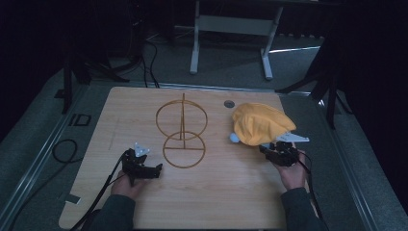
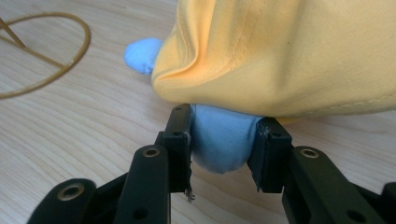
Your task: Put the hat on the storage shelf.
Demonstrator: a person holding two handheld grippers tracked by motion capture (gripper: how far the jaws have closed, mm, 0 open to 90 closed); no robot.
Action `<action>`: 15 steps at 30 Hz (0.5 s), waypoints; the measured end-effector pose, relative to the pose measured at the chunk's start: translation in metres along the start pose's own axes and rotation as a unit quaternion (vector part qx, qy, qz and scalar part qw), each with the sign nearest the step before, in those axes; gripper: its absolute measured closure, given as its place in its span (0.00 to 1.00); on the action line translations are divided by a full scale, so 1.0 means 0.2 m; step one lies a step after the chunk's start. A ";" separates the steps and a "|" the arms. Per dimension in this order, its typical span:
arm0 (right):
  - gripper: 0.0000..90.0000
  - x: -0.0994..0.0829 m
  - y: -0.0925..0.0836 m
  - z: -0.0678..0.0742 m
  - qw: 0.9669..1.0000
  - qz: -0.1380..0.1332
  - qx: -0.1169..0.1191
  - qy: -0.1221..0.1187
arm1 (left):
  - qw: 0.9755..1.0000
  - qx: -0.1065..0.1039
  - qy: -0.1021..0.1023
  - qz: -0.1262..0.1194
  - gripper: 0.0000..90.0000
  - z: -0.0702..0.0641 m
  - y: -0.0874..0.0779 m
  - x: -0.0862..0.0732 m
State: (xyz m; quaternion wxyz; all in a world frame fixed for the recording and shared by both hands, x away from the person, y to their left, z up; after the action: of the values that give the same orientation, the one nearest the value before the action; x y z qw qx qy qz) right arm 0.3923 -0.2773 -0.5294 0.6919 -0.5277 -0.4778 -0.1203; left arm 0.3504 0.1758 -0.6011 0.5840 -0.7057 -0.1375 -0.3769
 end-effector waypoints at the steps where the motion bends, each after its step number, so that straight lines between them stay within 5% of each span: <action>1: 0.71 0.01 0.00 0.00 1.000 -0.002 0.002 -0.001 | 1.000 0.000 0.000 0.000 0.02 0.00 0.00 0.00; 15: 0.71 0.20 -0.12 0.05 0.999 -0.042 0.015 -0.016 | 1.000 0.000 -0.001 0.000 0.02 0.00 0.00 0.00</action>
State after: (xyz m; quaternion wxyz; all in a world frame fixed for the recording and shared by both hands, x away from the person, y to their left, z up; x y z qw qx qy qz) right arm 0.3920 -0.2654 -0.4832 0.6864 -0.4987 -0.5123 -0.1331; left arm 0.3505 0.1756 -0.6011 0.5836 -0.7060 -0.1382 -0.3767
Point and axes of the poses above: each handheld gripper's, and its own axes: y roughly forward along the jaws, x roughly out of its top, z roughly to its left, the point moved 5 cm from there along y, roughly forward along the jaws, and after that the axes turned 3 degrees about -y, right-handed, at the moved point
